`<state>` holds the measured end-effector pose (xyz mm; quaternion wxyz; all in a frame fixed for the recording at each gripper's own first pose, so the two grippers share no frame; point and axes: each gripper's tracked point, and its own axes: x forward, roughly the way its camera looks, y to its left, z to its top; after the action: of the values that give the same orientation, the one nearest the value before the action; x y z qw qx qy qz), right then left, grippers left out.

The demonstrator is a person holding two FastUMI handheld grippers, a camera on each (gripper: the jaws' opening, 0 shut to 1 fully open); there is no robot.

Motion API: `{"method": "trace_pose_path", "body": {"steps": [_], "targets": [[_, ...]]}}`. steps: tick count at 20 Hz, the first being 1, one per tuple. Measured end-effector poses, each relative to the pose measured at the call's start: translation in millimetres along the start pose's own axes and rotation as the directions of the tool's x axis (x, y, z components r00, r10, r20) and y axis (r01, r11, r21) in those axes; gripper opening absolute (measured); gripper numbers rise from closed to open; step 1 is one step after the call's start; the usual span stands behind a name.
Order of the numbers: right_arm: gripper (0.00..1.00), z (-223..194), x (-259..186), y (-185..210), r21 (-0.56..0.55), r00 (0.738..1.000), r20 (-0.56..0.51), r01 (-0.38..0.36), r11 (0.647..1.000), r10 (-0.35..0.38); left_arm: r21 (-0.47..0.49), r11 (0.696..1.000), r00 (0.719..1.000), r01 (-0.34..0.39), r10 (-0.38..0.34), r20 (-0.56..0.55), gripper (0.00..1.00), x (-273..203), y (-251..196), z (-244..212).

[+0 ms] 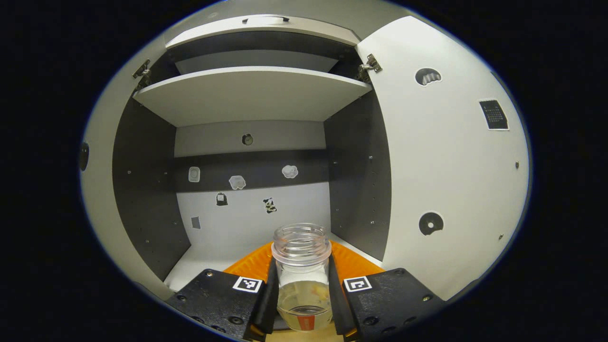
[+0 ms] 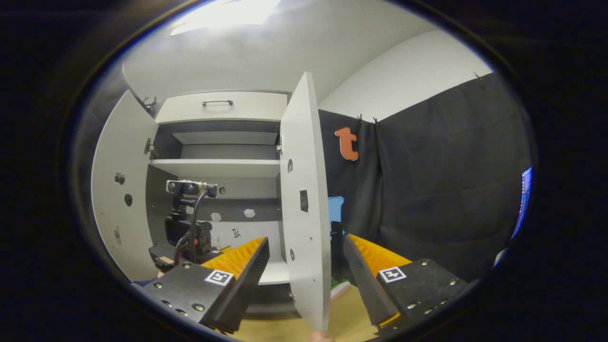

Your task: Grasp the bottle in the cabinet with the left hand and place it on the coaster, then close the right door with the right hand and the left door with the left hand.

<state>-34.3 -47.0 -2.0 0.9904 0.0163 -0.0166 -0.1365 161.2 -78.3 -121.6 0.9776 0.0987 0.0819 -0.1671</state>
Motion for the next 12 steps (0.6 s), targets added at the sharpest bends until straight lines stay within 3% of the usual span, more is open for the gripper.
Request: {"method": "trace_pose_path", "body": {"steps": [2, 6, 12], "targets": [[0.93, 1.9, -2.7, 0.5, 0.000, 1.000, 0.002, -0.013, 1.000, 0.013, -0.013, 1.000, 1.000, 0.001, -0.001, -0.007, 0.51, -11.8, -3.3, -7.2], [0.95, 4.0, -6.9, 0.5, 0.000, 0.999, 0.002, -0.038, 0.999, 0.038, -0.032, 0.999, 0.999, 0.004, -0.005, -0.032, 0.48, -37.5, -8.9, -31.2], [0.93, 4.4, -11.2, -0.7, -0.013, 0.997, 0.002, -0.071, 0.997, 0.071, -0.075, 0.995, 0.992, 0.062, -0.070, -0.104, 0.48, -75.8, -26.3, -102.3]]}}
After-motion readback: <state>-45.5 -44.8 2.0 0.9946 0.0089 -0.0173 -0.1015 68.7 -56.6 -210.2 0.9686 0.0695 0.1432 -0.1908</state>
